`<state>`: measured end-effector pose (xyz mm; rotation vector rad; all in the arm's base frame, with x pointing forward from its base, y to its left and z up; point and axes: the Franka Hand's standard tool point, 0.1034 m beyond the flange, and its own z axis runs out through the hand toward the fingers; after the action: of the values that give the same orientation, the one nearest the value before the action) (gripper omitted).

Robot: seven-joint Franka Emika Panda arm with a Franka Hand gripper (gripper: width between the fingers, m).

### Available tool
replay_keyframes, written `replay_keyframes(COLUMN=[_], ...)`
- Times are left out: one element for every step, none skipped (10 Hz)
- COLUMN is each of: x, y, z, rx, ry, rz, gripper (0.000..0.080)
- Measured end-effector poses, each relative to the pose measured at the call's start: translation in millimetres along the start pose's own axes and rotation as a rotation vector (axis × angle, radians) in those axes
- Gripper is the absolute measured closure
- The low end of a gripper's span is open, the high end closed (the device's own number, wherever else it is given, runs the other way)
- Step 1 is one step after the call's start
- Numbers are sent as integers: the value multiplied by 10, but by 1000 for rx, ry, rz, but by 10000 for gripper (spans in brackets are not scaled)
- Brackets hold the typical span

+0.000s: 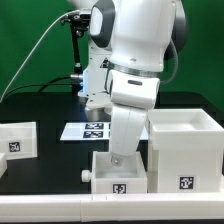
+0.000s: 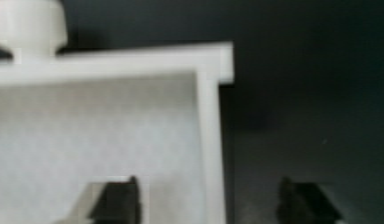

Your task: Assemble drawer

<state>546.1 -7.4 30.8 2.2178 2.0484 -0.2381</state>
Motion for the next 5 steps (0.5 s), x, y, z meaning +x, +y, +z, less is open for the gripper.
replay_keyframes(x=[-78, -138, -188, -170, -167], y=[-18, -24, -11, -20, -22], z=[8, 8, 7, 12, 14], rx=[40, 64, 68, 68, 68], ry=[-15, -15, -11, -11, -11], rz=[-15, -12, -5, -6, -7], gripper=[263, 186, 186, 157, 152])
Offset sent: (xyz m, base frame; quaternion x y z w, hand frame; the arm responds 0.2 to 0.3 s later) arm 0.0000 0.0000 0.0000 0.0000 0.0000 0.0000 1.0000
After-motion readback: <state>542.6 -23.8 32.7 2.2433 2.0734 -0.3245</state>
